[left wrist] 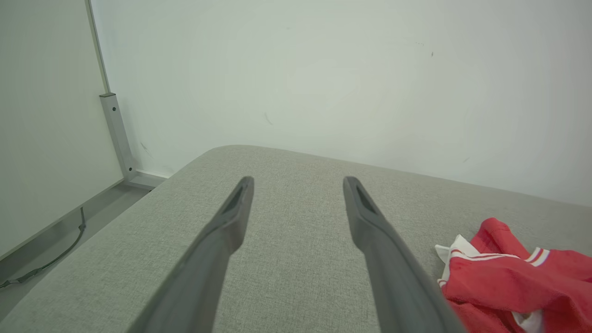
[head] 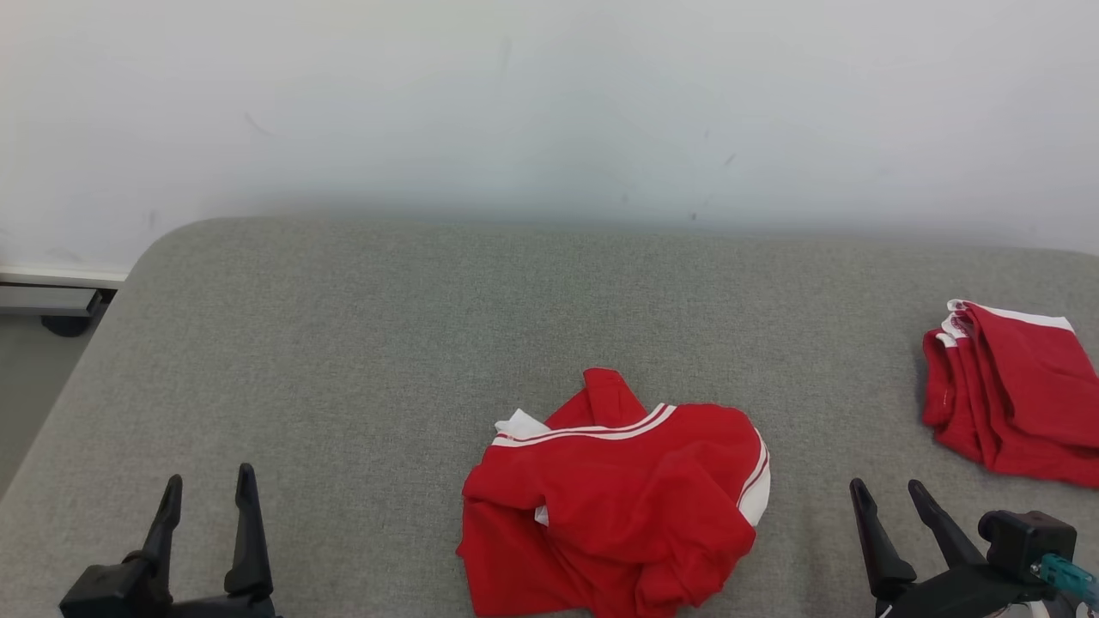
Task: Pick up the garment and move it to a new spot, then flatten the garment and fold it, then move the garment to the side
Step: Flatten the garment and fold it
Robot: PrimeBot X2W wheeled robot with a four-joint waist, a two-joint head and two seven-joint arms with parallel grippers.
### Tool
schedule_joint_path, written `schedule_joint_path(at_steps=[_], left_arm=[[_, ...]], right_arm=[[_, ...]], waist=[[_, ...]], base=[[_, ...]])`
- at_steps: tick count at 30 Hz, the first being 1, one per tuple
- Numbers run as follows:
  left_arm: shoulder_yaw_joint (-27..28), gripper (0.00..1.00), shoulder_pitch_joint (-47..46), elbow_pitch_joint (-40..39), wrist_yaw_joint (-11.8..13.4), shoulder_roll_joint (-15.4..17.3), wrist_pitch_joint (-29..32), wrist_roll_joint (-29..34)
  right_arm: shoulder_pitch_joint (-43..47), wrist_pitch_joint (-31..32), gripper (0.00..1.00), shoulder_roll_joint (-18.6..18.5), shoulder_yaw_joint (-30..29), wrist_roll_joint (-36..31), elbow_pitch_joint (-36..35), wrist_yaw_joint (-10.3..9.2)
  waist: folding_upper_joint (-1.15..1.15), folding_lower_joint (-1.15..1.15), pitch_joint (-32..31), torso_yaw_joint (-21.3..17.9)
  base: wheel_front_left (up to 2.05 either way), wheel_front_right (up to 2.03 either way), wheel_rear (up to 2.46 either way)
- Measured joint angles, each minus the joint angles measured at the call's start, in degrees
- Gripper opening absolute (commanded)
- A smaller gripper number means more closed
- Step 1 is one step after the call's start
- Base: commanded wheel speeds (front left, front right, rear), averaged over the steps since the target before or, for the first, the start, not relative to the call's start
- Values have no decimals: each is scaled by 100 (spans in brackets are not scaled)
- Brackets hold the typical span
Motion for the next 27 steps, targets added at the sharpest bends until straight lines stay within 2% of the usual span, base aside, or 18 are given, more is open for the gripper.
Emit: schedule_joint_path(at_steps=[7,13,18,27], left_arm=[[8,100,-8,-127,0,-127,149,78],[-75,100,-32,-159,0,-187,276,137],[-100,100,-41,-186,0,-211,371,163],[-178,100,-89,-198,0,-289,519,257]], right_arm=[[-222,97,100,-47,91,-26,-158,41],[-759,325,100,-120,347,-42,-271,275],[-1327,903,100,-111,853,-43,-125,559],[-2609,2026,100,157,1603,-26,648,734]], waist=[[0,0,53,61],[0,0,58,179],[0,0,52,325],[0,0,55,581]], base=[[0,0,0],[0,0,0],[0,0,0],[0,0,0]])
